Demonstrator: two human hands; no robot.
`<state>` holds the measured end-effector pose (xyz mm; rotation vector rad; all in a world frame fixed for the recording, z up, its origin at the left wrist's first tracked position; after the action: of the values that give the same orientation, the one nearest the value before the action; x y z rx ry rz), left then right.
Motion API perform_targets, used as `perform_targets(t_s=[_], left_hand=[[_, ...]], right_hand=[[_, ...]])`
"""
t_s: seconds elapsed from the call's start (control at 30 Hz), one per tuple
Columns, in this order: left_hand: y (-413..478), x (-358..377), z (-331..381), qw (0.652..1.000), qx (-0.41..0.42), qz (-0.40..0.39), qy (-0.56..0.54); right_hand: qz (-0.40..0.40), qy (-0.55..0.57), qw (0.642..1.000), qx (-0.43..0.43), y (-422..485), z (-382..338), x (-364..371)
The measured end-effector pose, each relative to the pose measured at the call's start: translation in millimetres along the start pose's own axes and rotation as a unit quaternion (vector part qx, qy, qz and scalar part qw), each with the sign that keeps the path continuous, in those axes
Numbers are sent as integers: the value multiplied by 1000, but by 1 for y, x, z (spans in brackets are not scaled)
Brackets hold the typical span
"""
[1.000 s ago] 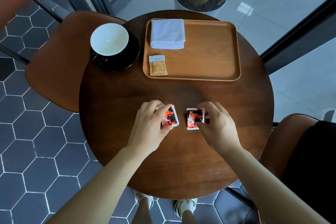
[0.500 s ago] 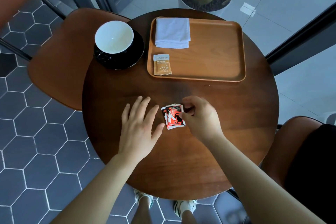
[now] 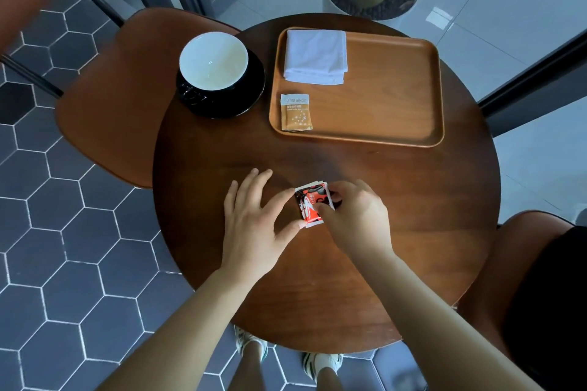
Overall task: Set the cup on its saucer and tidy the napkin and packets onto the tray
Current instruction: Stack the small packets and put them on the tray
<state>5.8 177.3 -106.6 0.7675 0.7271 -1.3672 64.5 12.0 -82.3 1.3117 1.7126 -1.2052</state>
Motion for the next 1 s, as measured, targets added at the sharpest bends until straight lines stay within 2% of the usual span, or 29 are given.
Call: perform_targets(t_s=[0.53,0.83,1.0], left_hand=[[-3,1,-1,1000,8,13,4],[1,-4,3,1000,-13,-5,-20],[14,-21,3,999,-41,-19,-21]], right_hand=[[-52,77,992,90,7,8,8],[-42,149,983,96,10,9,5],[14,212,969,126,20,18,-20]])
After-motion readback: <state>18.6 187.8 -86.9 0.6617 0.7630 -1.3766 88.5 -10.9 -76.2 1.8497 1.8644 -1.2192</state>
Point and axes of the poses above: each hand's wrist, its own y-axis towards the middle knuckle, its own x-axis out of the palm, z = x × y, the point moved 7 cm from there along y, towards the middle knuckle, and after that the axes turned 11 degrees about -y, right-handed, at the moved point
